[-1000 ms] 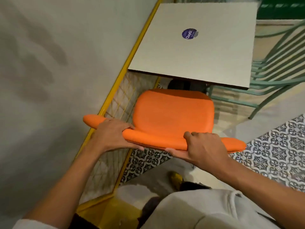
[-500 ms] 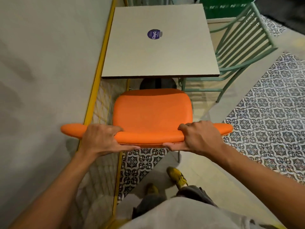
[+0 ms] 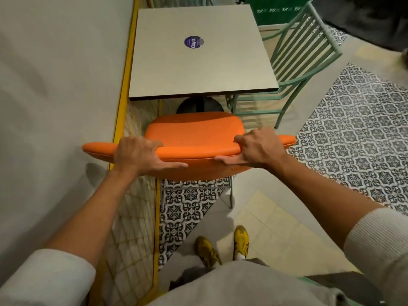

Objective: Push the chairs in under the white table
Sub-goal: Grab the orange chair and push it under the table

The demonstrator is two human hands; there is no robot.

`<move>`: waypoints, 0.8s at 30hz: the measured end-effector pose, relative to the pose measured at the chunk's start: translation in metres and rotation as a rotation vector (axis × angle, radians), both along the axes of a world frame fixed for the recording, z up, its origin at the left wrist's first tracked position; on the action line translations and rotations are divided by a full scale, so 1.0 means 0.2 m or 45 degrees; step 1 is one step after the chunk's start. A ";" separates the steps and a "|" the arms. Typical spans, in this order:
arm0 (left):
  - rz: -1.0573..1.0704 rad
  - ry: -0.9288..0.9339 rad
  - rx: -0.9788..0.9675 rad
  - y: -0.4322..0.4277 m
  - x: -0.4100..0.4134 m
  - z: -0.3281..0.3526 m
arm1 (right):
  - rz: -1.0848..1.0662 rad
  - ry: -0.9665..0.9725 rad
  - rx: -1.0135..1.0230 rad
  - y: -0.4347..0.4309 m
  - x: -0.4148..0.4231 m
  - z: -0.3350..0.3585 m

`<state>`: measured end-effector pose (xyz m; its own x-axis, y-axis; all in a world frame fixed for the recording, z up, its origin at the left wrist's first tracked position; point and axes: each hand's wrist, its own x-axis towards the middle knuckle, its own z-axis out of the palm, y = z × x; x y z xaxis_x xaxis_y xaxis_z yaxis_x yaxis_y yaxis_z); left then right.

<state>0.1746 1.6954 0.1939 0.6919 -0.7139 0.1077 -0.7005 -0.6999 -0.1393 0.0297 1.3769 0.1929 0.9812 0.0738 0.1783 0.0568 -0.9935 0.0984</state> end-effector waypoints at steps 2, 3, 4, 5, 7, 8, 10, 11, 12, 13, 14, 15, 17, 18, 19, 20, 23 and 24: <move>0.020 -0.013 -0.023 -0.01 0.01 0.00 | -0.014 -0.038 0.002 -0.01 0.01 -0.02; 0.026 -0.014 -0.034 -0.01 0.01 0.00 | -0.017 -0.048 0.009 -0.01 0.01 -0.03; 0.031 -0.013 -0.033 -0.02 0.01 0.00 | -0.021 -0.049 0.016 -0.01 0.02 -0.04; 0.034 -0.016 -0.030 -0.02 0.01 0.00 | -0.026 -0.048 0.020 -0.02 0.03 -0.04; 0.035 -0.017 -0.033 -0.03 0.02 0.01 | -0.032 -0.055 0.031 -0.02 0.06 -0.04; 0.036 -0.013 -0.032 -0.03 0.02 0.01 | -0.026 -0.056 0.033 -0.02 0.07 -0.04; 0.035 -0.004 -0.030 -0.03 0.04 0.02 | -0.006 -0.049 0.035 -0.04 0.08 -0.04; 0.037 0.006 -0.043 -0.03 0.04 0.01 | 0.004 -0.050 0.036 -0.04 0.09 -0.04; 0.041 0.016 -0.055 -0.03 0.04 0.01 | 0.002 -0.049 0.031 -0.04 0.08 -0.05; 0.042 0.022 -0.057 -0.03 0.04 0.00 | -0.006 -0.041 0.027 -0.04 0.08 -0.05; 0.049 0.031 -0.050 -0.03 0.04 -0.01 | -0.009 -0.026 0.030 -0.04 0.08 -0.06; 0.063 0.046 -0.041 -0.03 0.04 -0.01 | -0.007 -0.007 0.042 -0.04 0.08 -0.06; 0.085 0.071 -0.016 -0.03 0.05 -0.01 | 0.005 0.035 0.075 -0.04 0.08 -0.04; 0.088 0.080 0.007 -0.04 0.06 -0.01 | 0.006 0.059 0.087 -0.03 0.08 -0.03; 0.085 0.099 0.023 -0.04 0.06 -0.01 | 0.002 0.083 0.101 -0.03 0.08 -0.02; 0.078 0.133 0.027 -0.04 0.06 -0.01 | -0.008 0.097 0.118 -0.03 0.08 -0.01; 0.086 0.252 -0.004 -0.04 0.07 0.02 | -0.042 0.095 0.193 -0.06 0.07 -0.01; 0.087 0.270 -0.028 -0.06 0.08 0.04 | -0.067 0.076 0.222 -0.08 0.05 -0.01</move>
<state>0.1902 1.6833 0.2013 0.7472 -0.6639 -0.0305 -0.6636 -0.7478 0.0223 0.0406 1.3613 0.1905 0.9921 -0.0050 0.1254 0.0048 -0.9970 -0.0777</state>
